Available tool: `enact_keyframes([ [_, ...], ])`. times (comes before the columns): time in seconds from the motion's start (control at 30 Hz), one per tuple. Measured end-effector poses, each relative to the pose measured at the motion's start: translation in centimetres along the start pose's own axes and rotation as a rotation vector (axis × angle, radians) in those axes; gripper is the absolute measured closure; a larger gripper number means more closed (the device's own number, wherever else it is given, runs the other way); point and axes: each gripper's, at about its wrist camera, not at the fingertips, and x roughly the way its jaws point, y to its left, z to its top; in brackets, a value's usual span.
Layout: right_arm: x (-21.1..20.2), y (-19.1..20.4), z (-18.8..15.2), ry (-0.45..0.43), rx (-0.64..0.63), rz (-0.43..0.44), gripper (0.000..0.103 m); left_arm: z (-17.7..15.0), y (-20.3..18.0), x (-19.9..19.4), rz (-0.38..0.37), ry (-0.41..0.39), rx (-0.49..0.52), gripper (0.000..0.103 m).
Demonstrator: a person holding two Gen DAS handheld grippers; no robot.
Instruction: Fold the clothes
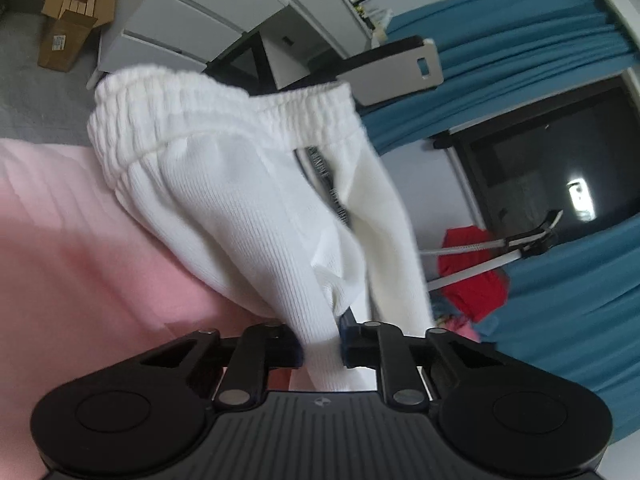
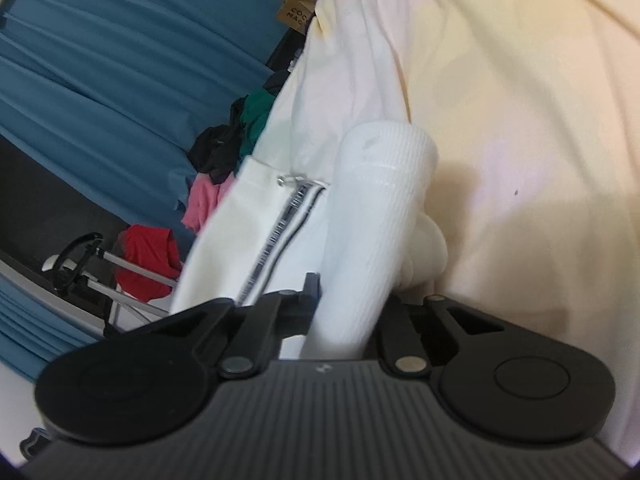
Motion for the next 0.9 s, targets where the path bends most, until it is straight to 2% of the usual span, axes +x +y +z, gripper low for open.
enact_keyframes([
  [0.1, -2.1, 0.7, 0.5, -0.016, 0.003, 0.033, 0.093, 0.3, -0.4, -1.8, -0.017, 0.004, 0.010, 0.090],
  [0.27, -6.2, 0.3, 0.8, -0.013, 0.037, 0.036, 0.093, -0.3, -1.6, -4.8, -0.071, 0.005, 0.018, 0.091],
  [0.4, -8.7, -0.9, 1.7, 0.044, 0.026, 0.004, 0.093, 0.1, -1.3, -9.8, -0.097, 0.026, 0.032, 0.091],
  [0.53, -11.9, -2.2, 1.9, 0.061, 0.079, 0.022, 0.093, 0.5, -0.4, -14.4, -0.093, 0.051, 0.009, 0.091],
  [0.63, -13.8, -2.4, 1.7, 0.059, 0.059, 0.028, 0.093, 0.3, 0.6, -16.7, -0.046, 0.074, 0.032, 0.090],
  [0.77, -14.5, -4.3, 1.4, 0.069, 0.098, 0.001, 0.093, -0.7, 1.8, -17.6, 0.079, 0.133, 0.094, 0.086],
  [0.87, -14.0, -5.9, 1.2, 0.100, 0.120, -0.031, 0.093, -0.9, 1.9, -19.0, 0.127, 0.124, 0.129, 0.076],
  [0.9, -13.8, -6.3, 1.2, 0.106, 0.127, -0.031, 0.093, -1.1, 1.4, -19.6, 0.140, 0.110, 0.170, 0.068],
])
